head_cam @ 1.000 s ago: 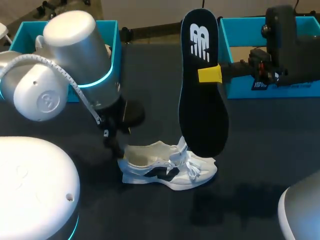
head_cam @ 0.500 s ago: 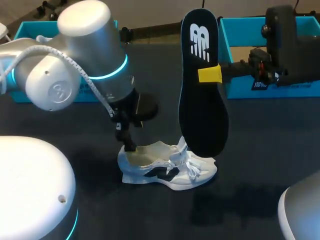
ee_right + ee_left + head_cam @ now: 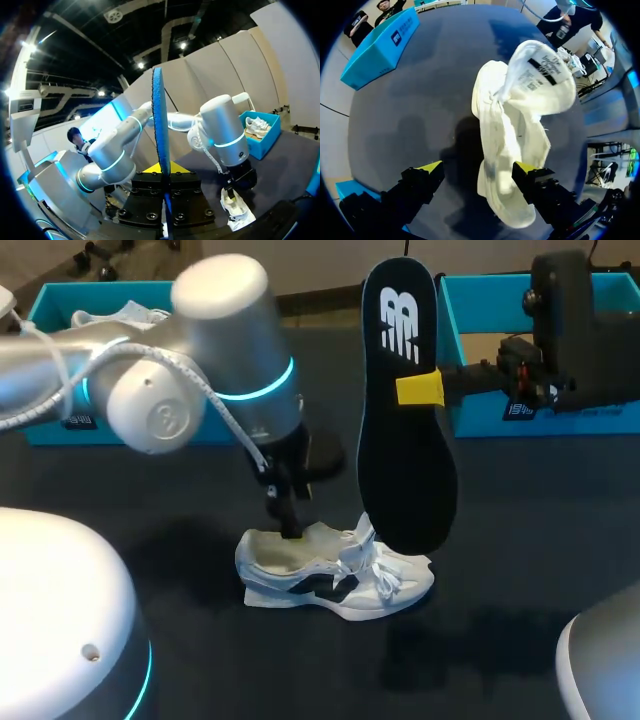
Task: Take the shoe out of the shoebox, open the shoe tongue, remove and reinsert the insole, then place the shoe into the shoebox
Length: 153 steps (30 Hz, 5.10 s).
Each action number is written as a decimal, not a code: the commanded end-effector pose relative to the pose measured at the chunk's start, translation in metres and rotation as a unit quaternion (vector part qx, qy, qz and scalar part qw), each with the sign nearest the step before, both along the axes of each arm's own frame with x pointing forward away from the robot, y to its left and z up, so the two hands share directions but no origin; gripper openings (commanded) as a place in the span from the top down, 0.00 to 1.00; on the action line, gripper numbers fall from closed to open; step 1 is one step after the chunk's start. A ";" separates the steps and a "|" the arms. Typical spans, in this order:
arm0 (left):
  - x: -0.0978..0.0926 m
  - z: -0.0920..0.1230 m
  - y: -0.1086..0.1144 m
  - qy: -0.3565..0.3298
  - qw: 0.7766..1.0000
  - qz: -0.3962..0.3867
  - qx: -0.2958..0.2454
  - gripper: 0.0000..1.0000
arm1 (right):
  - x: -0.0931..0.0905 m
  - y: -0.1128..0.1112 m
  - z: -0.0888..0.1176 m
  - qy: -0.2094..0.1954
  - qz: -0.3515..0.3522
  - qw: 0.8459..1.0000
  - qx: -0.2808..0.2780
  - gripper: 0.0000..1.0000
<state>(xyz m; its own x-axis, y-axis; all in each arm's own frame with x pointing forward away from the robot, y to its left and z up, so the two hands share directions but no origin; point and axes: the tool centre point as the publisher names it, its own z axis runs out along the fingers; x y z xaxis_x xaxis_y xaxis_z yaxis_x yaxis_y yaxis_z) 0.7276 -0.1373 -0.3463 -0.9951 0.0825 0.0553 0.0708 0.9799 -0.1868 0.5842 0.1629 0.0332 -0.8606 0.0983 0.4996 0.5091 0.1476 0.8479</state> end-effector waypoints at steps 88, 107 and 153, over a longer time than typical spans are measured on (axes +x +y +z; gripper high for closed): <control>-0.050 0.031 0.040 -0.107 0.829 -0.547 0.034 1.00 | 0.003 0.004 0.001 0.001 0.001 1.000 -0.002 1.00; -0.084 0.007 0.003 -0.080 0.770 -0.632 -0.001 1.00 | 0.003 0.004 0.001 0.001 0.001 1.000 -0.002 1.00; -0.096 -0.039 -0.028 -0.084 0.737 -0.671 -0.019 0.40 | 0.003 0.004 0.001 0.001 0.001 1.000 -0.002 1.00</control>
<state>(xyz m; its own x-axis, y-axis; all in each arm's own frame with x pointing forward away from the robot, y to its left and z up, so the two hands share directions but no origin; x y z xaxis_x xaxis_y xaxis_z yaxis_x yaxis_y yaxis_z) 0.6323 -0.1701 -0.3906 -0.0097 0.9974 -0.0713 0.9954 0.0028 -0.0954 0.5842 0.1629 0.0333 -0.8606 0.0983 0.4997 0.5092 0.1478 0.8479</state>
